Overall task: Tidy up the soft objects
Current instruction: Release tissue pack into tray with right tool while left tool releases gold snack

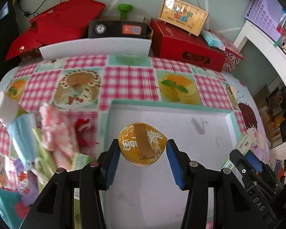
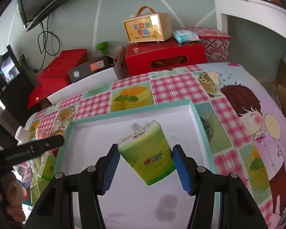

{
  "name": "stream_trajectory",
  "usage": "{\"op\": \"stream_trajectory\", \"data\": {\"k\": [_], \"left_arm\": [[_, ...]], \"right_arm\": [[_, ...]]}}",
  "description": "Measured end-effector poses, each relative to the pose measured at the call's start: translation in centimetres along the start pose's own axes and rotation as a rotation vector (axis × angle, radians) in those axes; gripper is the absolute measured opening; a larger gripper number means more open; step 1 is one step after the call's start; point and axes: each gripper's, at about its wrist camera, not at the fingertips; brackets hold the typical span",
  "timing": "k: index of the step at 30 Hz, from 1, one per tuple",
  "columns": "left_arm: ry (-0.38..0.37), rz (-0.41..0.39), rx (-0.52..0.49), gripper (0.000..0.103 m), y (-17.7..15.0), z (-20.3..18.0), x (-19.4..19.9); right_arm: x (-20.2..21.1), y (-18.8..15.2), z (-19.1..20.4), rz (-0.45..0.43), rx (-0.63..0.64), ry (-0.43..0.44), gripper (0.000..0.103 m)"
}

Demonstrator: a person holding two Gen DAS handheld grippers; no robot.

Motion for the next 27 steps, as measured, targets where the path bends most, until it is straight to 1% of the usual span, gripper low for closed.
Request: {"op": "stream_trajectory", "data": {"k": [4, 7, 10, 16, 18, 20, 21, 23, 27], "left_arm": [[0.007, 0.034, -0.015, 0.051, -0.7, -0.8, -1.5], [0.019, 0.039, -0.021, 0.051, -0.8, -0.9, -1.9], [0.028, 0.041, -0.019, 0.051, -0.9, -0.8, -2.0], [0.031, 0.042, -0.019, 0.051, -0.9, -0.8, -2.0], [0.038, 0.045, -0.02, 0.053, -0.9, -0.8, -1.9], [0.044, 0.047, -0.016, 0.063, -0.9, -0.7, -1.9], [0.044, 0.046, -0.014, 0.064, -1.0, -0.6, -1.9], [0.046, 0.044, -0.009, 0.065, -0.9, -0.5, -1.8], [0.068, 0.038, 0.001, 0.066, -0.9, -0.3, -1.6]], "right_arm": [[-0.7, -0.1, -0.5, 0.018, -0.007, -0.02, 0.06], [-1.0, -0.2, -0.6, 0.027, -0.015, -0.012, 0.061], [-1.0, -0.3, -0.4, 0.025, -0.006, -0.023, 0.061], [-1.2, -0.4, 0.0, 0.035, 0.007, -0.021, 0.061], [-1.3, -0.5, 0.2, 0.04, 0.014, -0.022, 0.061], [-1.4, -0.5, 0.3, 0.043, 0.018, -0.03, 0.061], [-1.4, -0.5, 0.4, 0.044, 0.018, -0.034, 0.061], [-1.6, -0.5, 0.4, 0.055, 0.019, -0.041, 0.063], [-1.8, -0.6, 0.4, 0.069, 0.017, -0.053, 0.071]]}}
Point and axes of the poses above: each gripper's, at about its wrist camera, not at the fingertips, and x roughly against the way its jaws point, z to its left, y to its top, and after that the axes turned 1 degree about y, right-handed
